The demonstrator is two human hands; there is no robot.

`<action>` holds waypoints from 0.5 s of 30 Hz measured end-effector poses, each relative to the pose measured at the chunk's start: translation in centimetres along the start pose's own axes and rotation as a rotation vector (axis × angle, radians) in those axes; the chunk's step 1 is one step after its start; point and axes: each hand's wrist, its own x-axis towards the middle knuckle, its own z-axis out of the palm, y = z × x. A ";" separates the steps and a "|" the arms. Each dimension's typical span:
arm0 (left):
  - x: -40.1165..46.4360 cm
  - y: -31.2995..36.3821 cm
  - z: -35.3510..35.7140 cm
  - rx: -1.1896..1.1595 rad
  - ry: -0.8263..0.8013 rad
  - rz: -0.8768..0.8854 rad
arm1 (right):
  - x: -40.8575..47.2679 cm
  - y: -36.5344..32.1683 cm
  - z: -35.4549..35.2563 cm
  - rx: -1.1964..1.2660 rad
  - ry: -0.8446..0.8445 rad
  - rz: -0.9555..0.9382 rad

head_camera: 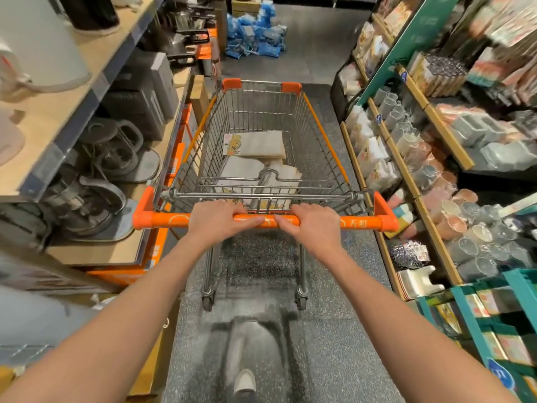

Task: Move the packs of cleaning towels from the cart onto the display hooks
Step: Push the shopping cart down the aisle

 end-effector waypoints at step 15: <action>11.1 -2.9 0.3 0.023 -0.071 -0.073 | 11.2 3.5 2.8 0.042 -0.008 -0.023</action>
